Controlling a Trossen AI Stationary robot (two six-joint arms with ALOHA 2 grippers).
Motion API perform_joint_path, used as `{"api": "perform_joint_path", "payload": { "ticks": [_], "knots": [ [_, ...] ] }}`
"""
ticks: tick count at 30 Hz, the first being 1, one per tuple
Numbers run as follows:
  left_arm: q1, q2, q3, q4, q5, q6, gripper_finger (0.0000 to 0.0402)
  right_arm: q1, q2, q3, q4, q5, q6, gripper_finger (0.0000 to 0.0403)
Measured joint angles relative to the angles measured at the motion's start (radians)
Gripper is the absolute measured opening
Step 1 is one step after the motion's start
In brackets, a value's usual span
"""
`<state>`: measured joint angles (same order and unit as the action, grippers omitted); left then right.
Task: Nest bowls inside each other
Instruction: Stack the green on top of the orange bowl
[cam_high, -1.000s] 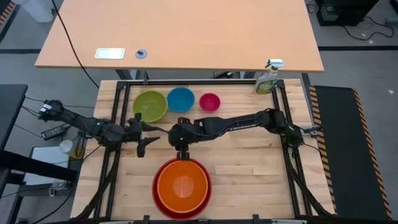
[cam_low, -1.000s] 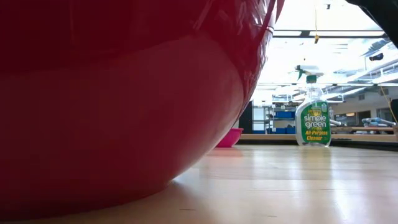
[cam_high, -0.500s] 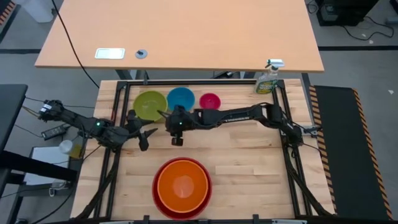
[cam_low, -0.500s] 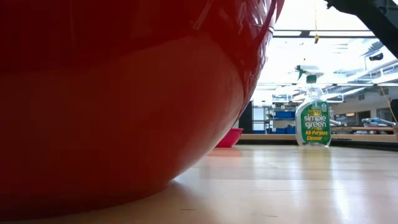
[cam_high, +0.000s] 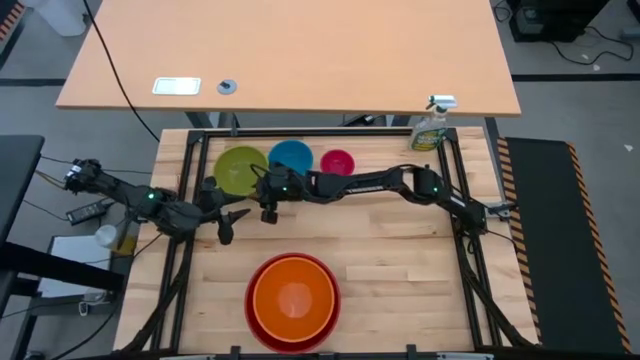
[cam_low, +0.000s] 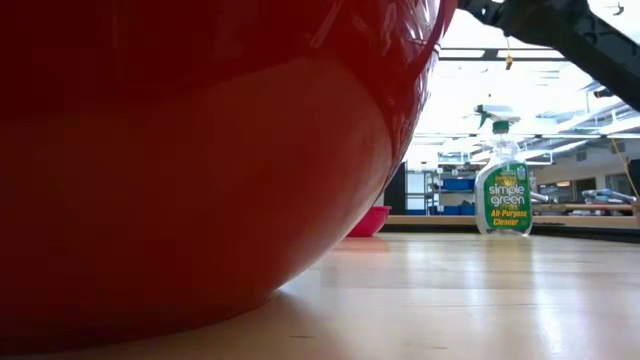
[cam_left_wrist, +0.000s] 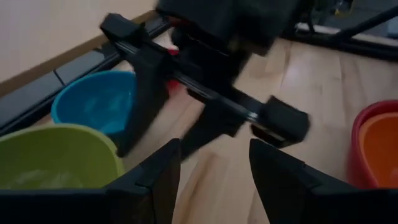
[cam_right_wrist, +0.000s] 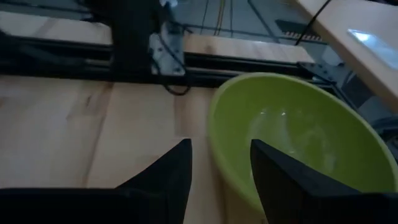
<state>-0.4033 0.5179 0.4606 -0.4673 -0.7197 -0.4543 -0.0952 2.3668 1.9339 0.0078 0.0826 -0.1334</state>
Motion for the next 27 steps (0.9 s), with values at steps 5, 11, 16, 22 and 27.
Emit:
{"api": "perform_joint_path", "payload": {
  "ticks": [5, 11, 16, 22, 27],
  "knots": [
    [0.0, -0.001, 0.0, -0.038, -0.001, -0.044, 0.0193, -0.014, 0.023, 0.0, 0.031, -0.008, 0.027, 0.017],
    [0.002, 0.011, -0.01, -0.074, -0.003, -0.138, 0.0193, 0.005, -0.026, -0.002, -0.095, 0.004, 0.033, 0.0168],
    [0.088, 0.071, -0.002, -0.101, 0.004, -0.146, 0.0193, 0.026, -0.139, 0.004, -0.252, 0.057, 0.03, 0.0168],
    [0.259, 0.19, 0.059, -0.257, 0.085, -0.146, 0.0193, 0.069, -0.158, -0.001, -0.407, 0.173, 0.033, 0.0168],
    [0.352, 0.31, 0.097, -0.256, 0.157, -0.094, 0.0193, 0.113, -0.162, -0.001, -0.423, 0.216, 0.019, 0.0168]
  ]
}}
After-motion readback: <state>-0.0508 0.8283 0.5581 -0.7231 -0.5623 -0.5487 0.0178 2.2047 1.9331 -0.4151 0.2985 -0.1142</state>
